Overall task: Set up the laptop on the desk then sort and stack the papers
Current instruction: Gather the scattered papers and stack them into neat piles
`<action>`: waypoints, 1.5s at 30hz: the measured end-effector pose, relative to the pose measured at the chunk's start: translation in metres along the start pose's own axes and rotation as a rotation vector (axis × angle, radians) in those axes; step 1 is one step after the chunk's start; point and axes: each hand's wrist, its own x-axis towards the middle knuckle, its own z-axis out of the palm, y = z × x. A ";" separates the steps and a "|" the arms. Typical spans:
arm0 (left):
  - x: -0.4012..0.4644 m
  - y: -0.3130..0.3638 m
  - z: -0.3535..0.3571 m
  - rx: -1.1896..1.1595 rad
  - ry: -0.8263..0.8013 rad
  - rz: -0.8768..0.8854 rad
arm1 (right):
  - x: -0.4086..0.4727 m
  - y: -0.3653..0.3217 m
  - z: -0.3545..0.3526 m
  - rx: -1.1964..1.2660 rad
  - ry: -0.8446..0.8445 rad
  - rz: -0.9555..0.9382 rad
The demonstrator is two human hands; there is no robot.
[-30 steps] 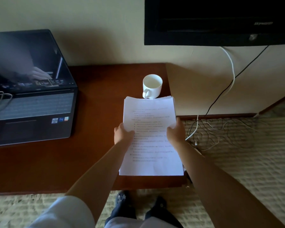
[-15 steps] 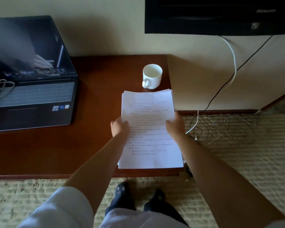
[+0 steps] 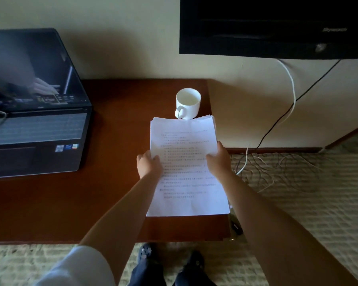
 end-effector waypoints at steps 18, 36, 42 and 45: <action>-0.033 0.006 -0.008 -0.034 0.039 0.043 | -0.026 0.010 0.002 -0.219 0.027 -0.006; -0.008 0.035 -0.071 -0.063 -0.234 0.041 | -0.065 -0.086 0.023 -0.077 -0.110 -0.043; 0.031 0.057 -0.092 -0.134 -0.358 0.099 | -0.054 -0.122 0.037 0.113 0.021 0.068; 0.053 0.066 -0.091 -0.137 -0.418 0.142 | -0.039 -0.133 0.051 0.227 0.076 0.128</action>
